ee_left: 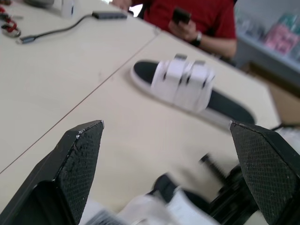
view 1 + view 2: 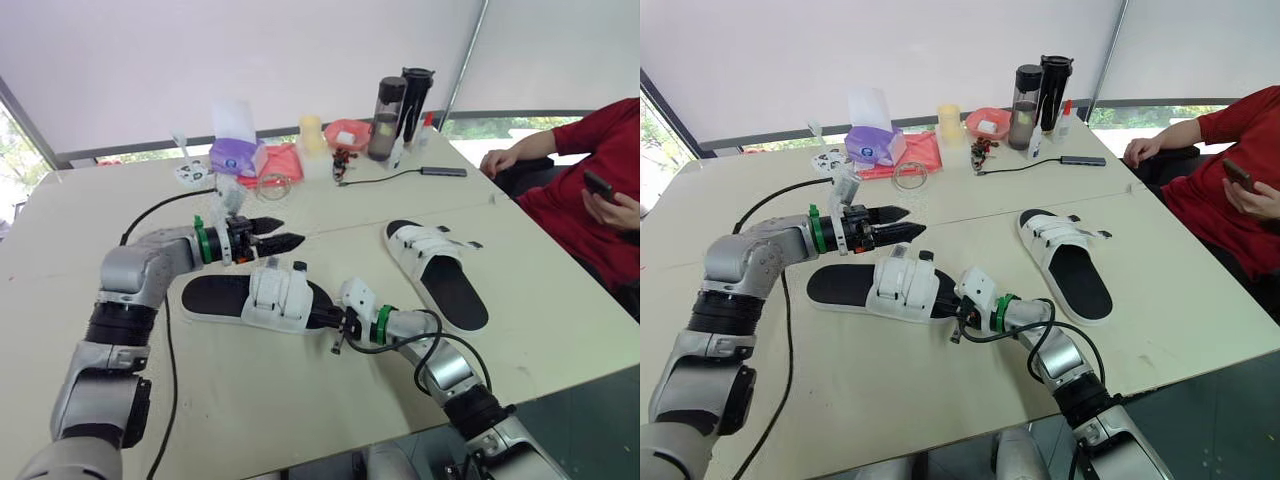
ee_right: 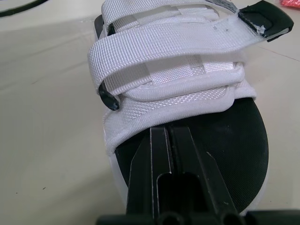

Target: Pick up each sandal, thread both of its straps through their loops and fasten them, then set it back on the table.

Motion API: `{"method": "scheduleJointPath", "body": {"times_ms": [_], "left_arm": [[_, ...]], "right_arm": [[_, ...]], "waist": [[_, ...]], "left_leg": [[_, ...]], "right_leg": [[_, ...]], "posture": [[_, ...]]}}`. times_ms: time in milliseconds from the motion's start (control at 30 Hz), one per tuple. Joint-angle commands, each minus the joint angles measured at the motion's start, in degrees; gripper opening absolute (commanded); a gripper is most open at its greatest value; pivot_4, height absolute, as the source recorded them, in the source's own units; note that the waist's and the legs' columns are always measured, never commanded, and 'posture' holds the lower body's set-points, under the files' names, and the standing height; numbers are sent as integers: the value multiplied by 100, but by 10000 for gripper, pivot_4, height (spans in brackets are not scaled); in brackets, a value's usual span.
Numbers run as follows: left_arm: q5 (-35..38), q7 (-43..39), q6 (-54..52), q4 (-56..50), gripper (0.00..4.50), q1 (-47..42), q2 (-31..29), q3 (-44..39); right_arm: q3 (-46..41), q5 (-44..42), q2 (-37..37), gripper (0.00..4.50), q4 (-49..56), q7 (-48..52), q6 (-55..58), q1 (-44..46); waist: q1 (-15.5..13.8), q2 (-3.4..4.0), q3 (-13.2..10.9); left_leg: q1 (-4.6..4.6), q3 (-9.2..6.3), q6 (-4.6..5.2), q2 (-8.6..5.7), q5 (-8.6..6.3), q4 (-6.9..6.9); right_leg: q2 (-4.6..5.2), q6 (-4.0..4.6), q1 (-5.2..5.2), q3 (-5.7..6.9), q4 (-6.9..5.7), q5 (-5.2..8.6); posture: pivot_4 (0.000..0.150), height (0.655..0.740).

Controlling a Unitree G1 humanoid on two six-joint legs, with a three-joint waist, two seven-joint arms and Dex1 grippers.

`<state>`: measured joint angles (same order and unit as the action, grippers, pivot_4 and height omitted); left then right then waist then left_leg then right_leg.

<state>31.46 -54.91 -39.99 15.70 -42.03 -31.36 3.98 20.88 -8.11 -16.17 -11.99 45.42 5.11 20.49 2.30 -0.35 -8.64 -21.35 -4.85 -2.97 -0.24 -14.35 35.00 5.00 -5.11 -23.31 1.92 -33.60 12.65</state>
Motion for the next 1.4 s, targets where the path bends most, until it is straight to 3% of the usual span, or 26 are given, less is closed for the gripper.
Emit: {"method": "scheduleJointPath", "body": {"times_ms": [33,333,600,700,933,1400], "left_arm": [[-323,-521,373,357,44349,-391,14,210],[-973,-1980,715,1799,44349,-1152,145,751],[-1454,-2479,910,2401,44349,-1339,235,874],[-1563,-2555,989,2503,36344,-1330,326,858],[-1642,-2742,952,2452,1689,-1263,392,797],[-1280,-2681,678,2324,682,-1706,467,202]], "right_arm": [[289,511,-100,0,-1005,-108,535,-376],[300,534,-40,0,-1023,-159,511,-386],[296,533,37,0,-1023,-241,494,-415],[299,536,31,0,-1018,-253,484,-429],[294,539,4,0,-1000,-252,487,-446],[273,524,-7,0,-1006,-240,515,-420]], "waist": [[2,-2,-1],[25,-6,-3],[24,-18,-10],[24,-18,-10],[23,-19,-10],[21,-26,-14]], "left_leg": [[-1,0,0,0,0,0],[-1,3,7,1,-3,-1],[6,-2,9,6,-3,1],[6,-1,9,6,-3,2],[9,-1,10,6,-3,3],[9,-3,10,6,-3,3]], "right_leg": [[0,0,-2,0,0,0],[-1,0,-6,1,-7,0],[-4,0,-18,2,-50,0],[-4,0,-16,1,-50,0],[-4,0,-15,1,-53,0],[-6,0,-14,2,-55,0]], "posture": [[1500,7400],[1500,7400],[1500,7400],[1500,7400],[1500,7400],[1500,7400]]}}
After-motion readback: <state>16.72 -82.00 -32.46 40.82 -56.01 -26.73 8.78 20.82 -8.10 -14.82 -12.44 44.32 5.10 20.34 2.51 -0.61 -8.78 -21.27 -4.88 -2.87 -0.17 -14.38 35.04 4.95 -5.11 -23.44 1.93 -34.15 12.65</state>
